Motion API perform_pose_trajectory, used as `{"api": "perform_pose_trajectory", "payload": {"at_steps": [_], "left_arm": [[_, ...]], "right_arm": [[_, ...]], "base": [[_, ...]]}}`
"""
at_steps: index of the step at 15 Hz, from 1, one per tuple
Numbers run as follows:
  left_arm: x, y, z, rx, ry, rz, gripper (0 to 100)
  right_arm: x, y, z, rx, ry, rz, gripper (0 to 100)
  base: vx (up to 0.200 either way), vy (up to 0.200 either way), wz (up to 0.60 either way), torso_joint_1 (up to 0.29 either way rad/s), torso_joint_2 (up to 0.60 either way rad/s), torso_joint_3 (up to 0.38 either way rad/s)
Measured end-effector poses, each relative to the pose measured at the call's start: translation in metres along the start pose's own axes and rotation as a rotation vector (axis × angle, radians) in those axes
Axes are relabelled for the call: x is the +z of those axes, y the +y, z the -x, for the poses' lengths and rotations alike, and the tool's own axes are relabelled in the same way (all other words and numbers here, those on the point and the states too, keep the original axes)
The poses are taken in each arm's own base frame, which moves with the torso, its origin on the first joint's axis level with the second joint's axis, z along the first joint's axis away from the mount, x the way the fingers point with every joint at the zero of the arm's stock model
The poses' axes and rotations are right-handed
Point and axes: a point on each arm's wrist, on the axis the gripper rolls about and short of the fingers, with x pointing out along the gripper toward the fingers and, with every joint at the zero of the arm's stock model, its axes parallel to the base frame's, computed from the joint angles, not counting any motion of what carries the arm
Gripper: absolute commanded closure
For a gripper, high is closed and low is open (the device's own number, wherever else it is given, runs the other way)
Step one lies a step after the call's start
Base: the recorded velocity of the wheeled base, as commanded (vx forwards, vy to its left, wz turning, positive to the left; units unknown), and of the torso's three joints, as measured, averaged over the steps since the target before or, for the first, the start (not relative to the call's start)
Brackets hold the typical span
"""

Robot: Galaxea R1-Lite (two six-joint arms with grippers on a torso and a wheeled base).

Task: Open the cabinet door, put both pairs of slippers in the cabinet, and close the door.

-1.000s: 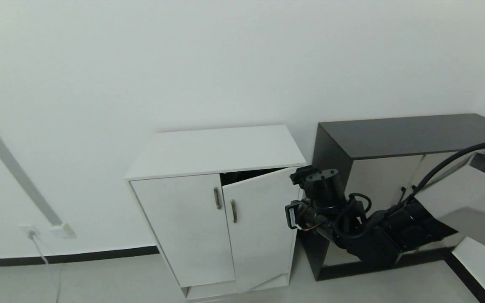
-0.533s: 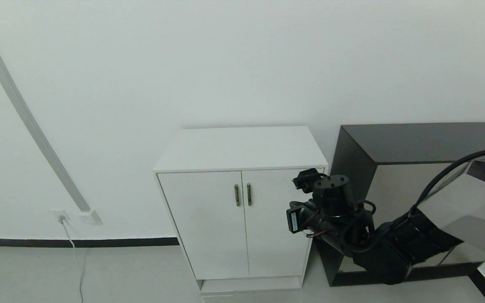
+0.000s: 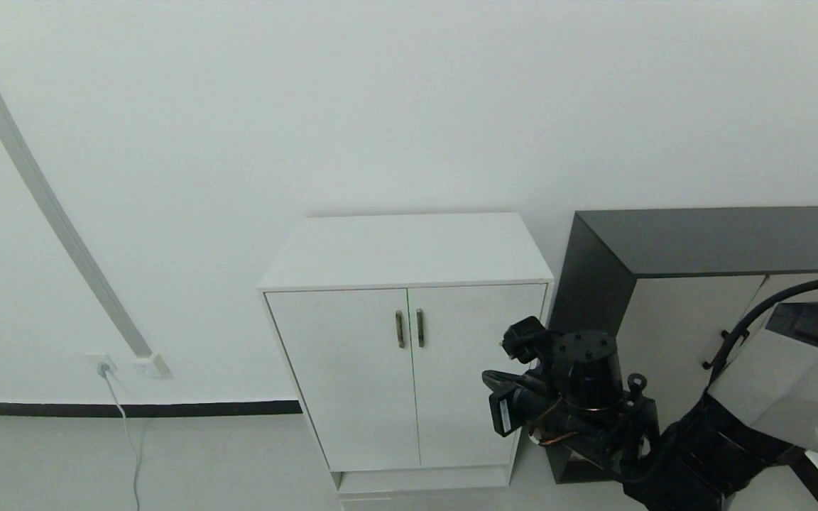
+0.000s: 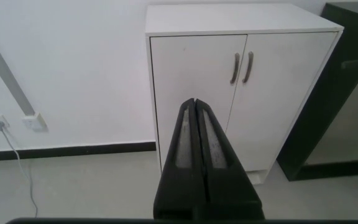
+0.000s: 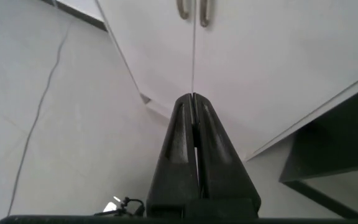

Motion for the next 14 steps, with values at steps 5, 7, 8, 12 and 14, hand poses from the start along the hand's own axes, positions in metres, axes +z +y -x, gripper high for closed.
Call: {"api": "perform_pose_trajectory", "payload": {"at_steps": [5,7,8,12,14], "left_arm": [[0.000,0.000,0.000,0.000,0.001,0.000,100],[0.000,0.000,0.000,0.000,0.000,0.000,100],[0.000,0.000,0.000,-0.001,0.000,0.000,100],[0.000,0.000,0.000,0.001,0.000,0.000,100],[0.000,0.000,0.000,0.001,0.000,0.001,100]], "right_arm": [[-0.012,0.003,0.001,0.020,0.029,0.006,100],[-0.015,0.005,0.000,0.024,0.035,0.008,100],[-0.017,0.005,-0.001,0.024,0.038,0.008,100],[-0.028,0.005,-0.009,0.020,0.063,0.010,100],[-0.031,0.006,-0.018,0.021,0.042,0.008,100]], "base": [[0.200,0.000,0.00,0.003,0.00,0.002],[0.200,0.000,0.00,0.002,0.00,0.000],[0.000,0.000,0.00,0.000,0.00,0.000],[0.000,0.000,0.00,0.000,0.00,0.000],[0.000,0.000,0.00,0.000,0.00,0.000]]}}
